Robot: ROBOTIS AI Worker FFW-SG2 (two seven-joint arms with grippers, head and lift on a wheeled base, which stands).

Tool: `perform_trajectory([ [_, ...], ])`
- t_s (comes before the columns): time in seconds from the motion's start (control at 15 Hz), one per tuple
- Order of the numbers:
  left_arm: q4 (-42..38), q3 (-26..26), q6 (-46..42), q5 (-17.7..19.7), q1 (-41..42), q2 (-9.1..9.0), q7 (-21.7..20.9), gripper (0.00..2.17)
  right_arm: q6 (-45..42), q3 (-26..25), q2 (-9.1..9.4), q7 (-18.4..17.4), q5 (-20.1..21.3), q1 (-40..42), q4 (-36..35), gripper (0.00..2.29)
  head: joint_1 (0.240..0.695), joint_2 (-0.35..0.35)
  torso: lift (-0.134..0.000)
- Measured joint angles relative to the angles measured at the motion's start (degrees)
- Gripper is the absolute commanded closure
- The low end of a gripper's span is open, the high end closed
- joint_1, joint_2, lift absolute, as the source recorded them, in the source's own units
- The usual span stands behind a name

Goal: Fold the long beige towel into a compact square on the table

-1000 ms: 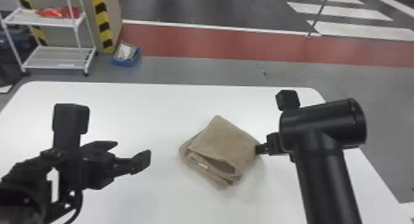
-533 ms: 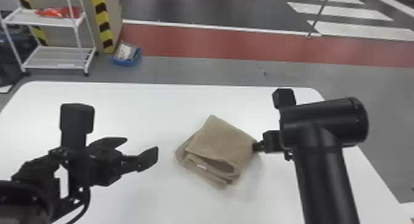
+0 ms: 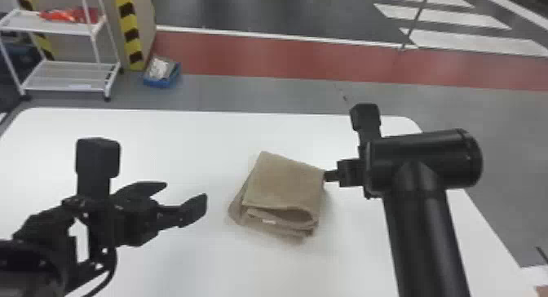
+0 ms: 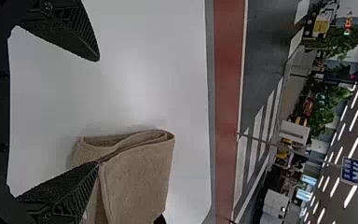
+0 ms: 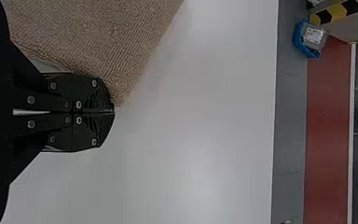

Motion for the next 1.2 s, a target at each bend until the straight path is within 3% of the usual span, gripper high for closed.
perform_trajectory([
  [0.67, -0.3, 0.5, 0.0, -0.2, 0.4, -0.03, -0.1, 0.10, -13.8, 1.1, 0.00, -0.3, -4.7, -1.5, 6.3, 2.12, 0.695, -0.116, -0.124],
  [1.2, -0.4, 1.0, 0.0, -0.1, 0.7, 0.07, -0.1, 0.10, -18.5, 1.4, 0.00, -0.2, -7.4, -3.4, 11.8, 2.12, 0.695, -0.090, -0.124],
])
